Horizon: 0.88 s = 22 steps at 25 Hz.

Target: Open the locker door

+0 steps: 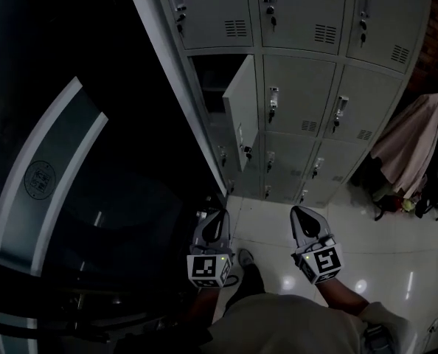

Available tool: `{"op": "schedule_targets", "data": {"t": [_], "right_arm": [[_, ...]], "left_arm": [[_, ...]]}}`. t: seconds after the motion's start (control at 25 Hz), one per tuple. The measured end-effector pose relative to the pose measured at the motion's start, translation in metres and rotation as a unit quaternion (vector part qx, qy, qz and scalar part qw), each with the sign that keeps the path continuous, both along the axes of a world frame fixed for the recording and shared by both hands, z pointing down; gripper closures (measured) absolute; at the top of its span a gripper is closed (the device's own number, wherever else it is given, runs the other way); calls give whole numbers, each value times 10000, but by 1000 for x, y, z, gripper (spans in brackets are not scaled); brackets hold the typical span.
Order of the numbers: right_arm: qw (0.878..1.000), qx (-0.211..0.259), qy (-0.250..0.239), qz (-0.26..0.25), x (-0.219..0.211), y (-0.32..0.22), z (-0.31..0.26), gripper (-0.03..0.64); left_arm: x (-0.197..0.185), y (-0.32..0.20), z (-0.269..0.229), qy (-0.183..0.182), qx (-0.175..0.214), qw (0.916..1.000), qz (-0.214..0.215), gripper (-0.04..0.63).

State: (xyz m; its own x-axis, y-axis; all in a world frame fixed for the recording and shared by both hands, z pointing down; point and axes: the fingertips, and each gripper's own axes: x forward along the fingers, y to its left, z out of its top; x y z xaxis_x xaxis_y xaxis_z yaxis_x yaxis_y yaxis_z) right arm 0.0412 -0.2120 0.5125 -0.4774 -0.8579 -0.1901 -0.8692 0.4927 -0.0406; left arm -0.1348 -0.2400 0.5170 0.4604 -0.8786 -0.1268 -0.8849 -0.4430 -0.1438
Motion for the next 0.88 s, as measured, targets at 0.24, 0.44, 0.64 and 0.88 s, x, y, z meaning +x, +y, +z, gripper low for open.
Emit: {"op": "schedule_targets", "data": {"t": [0.24, 0.44, 0.64, 0.88], "right_arm": [[9998, 158, -104, 9, 42, 124, 7, 615], [9990, -391, -123, -173, 63, 216, 12, 615], [9989, 115, -267, -355, 70, 272, 0, 615], [9985, 236, -361, -329, 70, 325, -32, 615]], "left_arm": [[27, 140, 7, 15, -30, 9999, -149, 531], [49, 229, 1, -43, 6, 9997, -255, 530], [60, 290, -19, -135, 195, 9994, -244, 531], [67, 330, -40, -147, 292, 9994, -135, 531]]}}
